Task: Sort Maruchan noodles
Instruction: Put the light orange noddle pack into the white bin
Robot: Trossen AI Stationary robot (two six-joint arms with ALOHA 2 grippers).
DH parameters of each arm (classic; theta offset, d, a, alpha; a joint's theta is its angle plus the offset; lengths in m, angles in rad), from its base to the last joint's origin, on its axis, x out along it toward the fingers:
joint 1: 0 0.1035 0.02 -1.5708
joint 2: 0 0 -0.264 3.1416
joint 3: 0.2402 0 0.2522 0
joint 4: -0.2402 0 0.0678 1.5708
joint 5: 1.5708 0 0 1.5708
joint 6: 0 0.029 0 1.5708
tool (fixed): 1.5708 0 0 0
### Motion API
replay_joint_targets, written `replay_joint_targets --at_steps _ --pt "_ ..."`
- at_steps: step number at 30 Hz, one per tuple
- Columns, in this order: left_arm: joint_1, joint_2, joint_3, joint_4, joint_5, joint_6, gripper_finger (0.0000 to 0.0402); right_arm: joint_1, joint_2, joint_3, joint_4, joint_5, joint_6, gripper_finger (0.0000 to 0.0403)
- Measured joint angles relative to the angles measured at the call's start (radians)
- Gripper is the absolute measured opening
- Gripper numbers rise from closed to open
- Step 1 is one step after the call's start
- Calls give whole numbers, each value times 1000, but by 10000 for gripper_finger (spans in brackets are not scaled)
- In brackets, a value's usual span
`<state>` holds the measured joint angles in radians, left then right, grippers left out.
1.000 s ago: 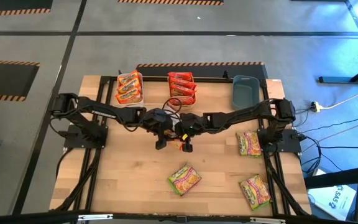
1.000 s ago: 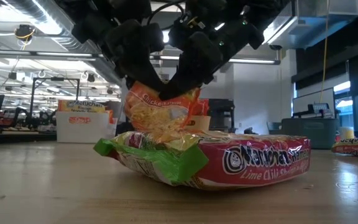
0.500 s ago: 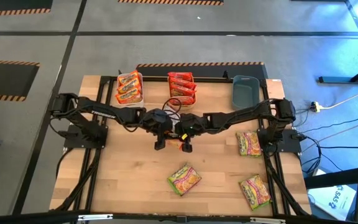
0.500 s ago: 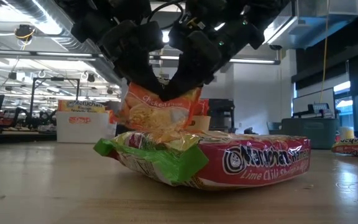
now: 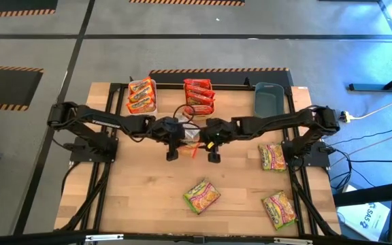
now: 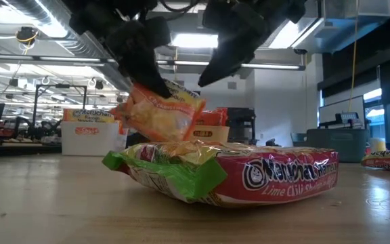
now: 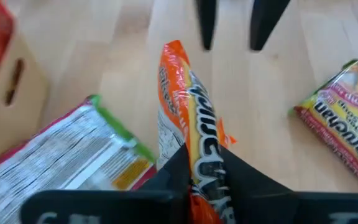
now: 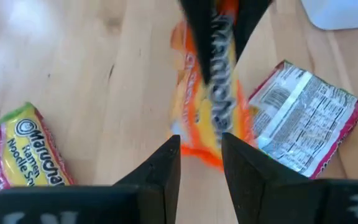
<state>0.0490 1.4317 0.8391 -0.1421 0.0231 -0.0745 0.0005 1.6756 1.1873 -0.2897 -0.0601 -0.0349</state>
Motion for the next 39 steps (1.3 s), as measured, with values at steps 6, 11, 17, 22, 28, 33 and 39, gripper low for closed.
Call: replay_joint_targets --at_steps 6,11,17,22,28,33,39 --pt "0 -59 1 -55 -42 6 8 -1 -5 -2 -24 20 -15 105" --pt "0 -108 1 -137 -109 7 10 -1 -5 -3 -30 37 -20 104" --pt "0 -196 1 -263 -224 10 11 -1 -5 -3 -58 86 -23 104" --pt "1 -290 1 -368 -325 25 12 -1 -5 -3 -78 96 -20 104" --pt "28 -416 1 -512 -438 63 12 -1 -5 -3 -78 95 -18 104" --pt "100 -506 1 -605 -501 160 12 -1 -5 -3 -73 95 -15 104" --pt "239 -558 1 -631 -505 321 13 -1 -5 -3 -69 95 -15 104"
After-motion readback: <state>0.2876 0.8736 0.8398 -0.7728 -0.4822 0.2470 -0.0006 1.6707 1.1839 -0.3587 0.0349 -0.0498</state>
